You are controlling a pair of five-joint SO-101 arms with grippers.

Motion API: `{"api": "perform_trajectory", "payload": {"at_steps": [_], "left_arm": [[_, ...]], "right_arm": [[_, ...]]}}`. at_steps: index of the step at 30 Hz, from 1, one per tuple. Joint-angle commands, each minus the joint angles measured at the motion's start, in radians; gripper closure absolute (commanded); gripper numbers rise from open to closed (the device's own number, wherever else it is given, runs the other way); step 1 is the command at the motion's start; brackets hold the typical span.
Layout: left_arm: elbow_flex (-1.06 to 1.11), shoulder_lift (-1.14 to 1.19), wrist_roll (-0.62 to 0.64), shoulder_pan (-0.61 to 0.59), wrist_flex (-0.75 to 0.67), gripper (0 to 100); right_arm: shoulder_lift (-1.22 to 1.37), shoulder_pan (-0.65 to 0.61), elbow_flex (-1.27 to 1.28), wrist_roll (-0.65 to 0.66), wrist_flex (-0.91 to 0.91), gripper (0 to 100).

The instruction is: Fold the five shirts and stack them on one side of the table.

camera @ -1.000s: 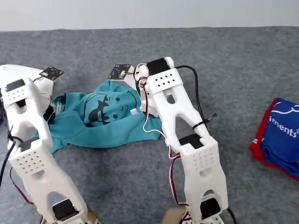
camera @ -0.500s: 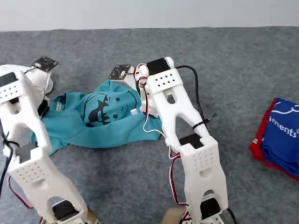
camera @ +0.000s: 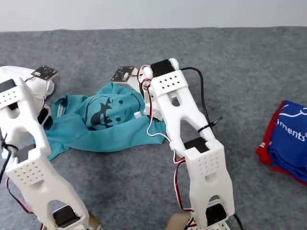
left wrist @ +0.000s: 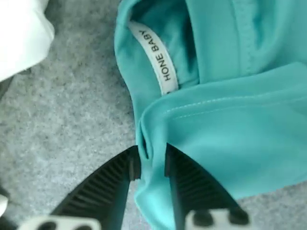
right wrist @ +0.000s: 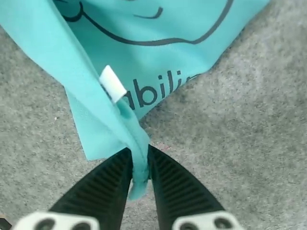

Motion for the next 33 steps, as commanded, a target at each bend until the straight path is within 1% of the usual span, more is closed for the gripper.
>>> {"api": "perform_trajectory", "payload": {"at_steps": [1,5,9,14,20,26,29,33], "left_arm": [[-0.01,-0.008,-0.003,0.003,0.003,90],[-0.01,-0.008,-0.003,0.006,0.002,91],[-0.004,-0.006,-0.002,0.018,-0.029,91],[-0.01,-0.006,-0.002,0.046,-0.048,100],[-0.013,-0.018,-0.002,0.054,-0.035,100],[-0.12,-0.123,0.014,0.055,0.11,100],[-0.206,-0.216,0.071,0.055,0.158,100],[-0.314,-0.361,0.166,0.06,0.198,100]], "right_arm": [[-0.079,0.002,-0.057,-0.009,0.025,98.7],[-0.082,0.002,-0.057,-0.009,0.025,98.7],[-0.082,0.002,-0.057,-0.011,0.025,98.7],[-0.084,0.002,-0.057,-0.011,0.044,98.7],[-0.156,0.007,-0.057,-0.011,0.044,98.7],[-0.269,0.013,-0.057,-0.011,0.044,98.7],[-0.341,0.042,-0.057,-0.011,0.044,98.7],[-0.449,0.128,-0.057,-0.046,0.044,98.7]]}}
